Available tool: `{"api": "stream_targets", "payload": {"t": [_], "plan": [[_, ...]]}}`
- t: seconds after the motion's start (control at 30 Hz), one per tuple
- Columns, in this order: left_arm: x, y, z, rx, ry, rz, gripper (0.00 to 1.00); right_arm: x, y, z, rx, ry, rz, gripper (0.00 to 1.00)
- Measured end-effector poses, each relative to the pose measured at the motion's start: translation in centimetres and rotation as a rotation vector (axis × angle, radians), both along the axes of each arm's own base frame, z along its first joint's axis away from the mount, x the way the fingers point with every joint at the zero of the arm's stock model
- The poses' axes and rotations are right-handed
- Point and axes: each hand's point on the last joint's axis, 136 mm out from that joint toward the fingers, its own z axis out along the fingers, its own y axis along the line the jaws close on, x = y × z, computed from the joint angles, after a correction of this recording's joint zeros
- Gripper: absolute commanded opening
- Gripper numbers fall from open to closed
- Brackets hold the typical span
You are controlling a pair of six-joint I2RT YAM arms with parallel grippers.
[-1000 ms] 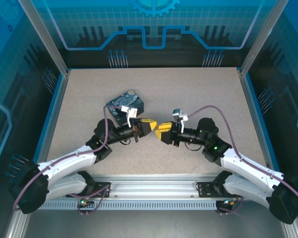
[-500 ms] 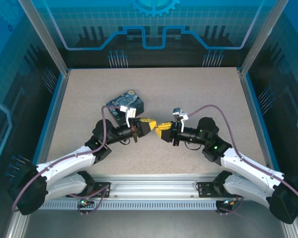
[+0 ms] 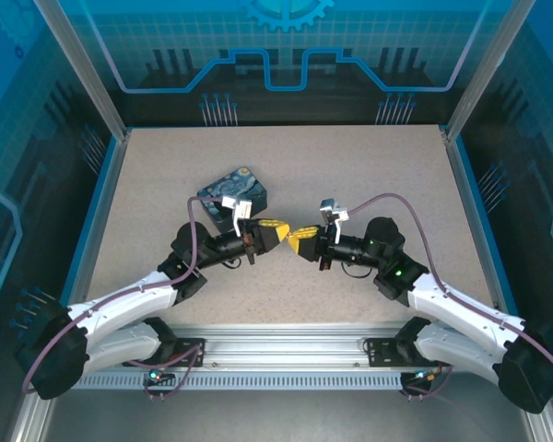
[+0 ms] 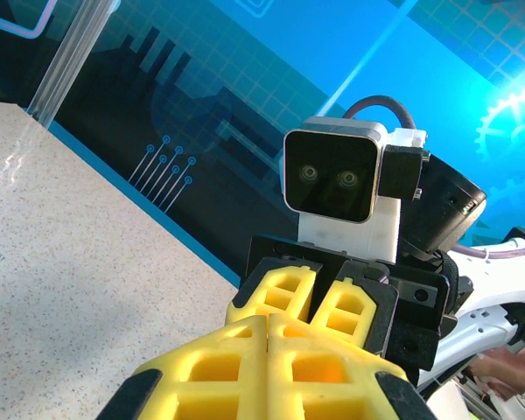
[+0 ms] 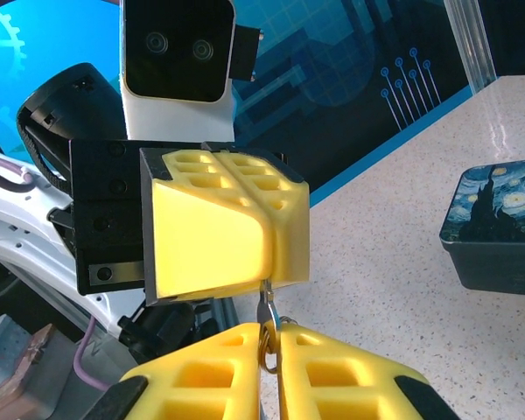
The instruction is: Unlock the padlock with the key
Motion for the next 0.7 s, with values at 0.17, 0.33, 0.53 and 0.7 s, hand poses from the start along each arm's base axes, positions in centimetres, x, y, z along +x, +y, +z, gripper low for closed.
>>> {"api": "stream_targets", "payload": {"t": [0.17, 0.33, 0.53, 0.7], "plan": [[0.0, 0.03, 0.19, -0.005, -0.006, 0.001, 0.0, 0.08, 0.0, 0.14, 0.003, 0.002, -0.004, 0.1], [0.0, 0.07, 0.39, -0.012, -0.014, 0.003, 0.0, 0.19, 0.09, 0.39, 0.006, 0.013, -0.006, 0.1], [0.08, 0.25, 0.87, -0.031, -0.033, 0.013, 0.0, 0.41, 0.29, 0.86, 0.009, 0.028, -0.006, 0.07], [0.18, 0.24, 0.76, -0.041, -0.023, 0.014, 0.0, 0.47, 0.3, 0.69, 0.0, 0.043, -0.009, 0.0]]}}
